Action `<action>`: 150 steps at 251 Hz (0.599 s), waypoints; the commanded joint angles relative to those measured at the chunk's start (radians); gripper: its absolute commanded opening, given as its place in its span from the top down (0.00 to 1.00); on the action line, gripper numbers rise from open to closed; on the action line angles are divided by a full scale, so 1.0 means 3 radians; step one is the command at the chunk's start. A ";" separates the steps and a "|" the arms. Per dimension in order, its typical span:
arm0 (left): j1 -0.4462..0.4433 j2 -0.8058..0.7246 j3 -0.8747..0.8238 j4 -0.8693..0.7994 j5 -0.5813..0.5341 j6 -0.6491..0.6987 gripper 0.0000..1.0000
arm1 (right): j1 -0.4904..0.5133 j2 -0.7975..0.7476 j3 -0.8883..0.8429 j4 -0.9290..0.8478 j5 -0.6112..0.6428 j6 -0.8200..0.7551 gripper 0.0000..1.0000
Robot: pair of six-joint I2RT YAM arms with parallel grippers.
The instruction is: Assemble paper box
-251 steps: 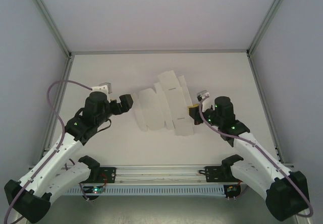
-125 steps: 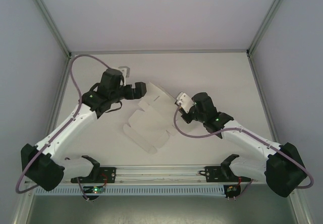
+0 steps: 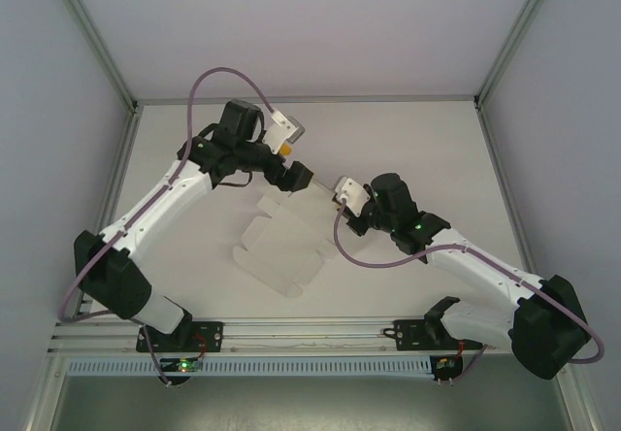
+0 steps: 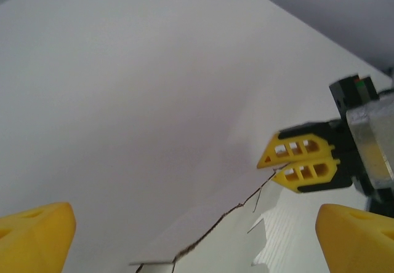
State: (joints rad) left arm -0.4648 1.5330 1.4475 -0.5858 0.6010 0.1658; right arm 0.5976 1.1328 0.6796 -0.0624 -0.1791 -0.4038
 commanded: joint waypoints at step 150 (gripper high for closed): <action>-0.0095 0.0292 0.0406 -0.0447 0.0432 0.0556 0.63 | -0.0253 0.0016 0.0237 -0.0297 -0.0733 -0.0041 1.00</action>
State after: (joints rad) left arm -0.4637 1.5902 1.5139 -0.6949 0.6842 0.3328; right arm 0.5251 1.1301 0.7151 -0.1352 -0.3683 -0.4042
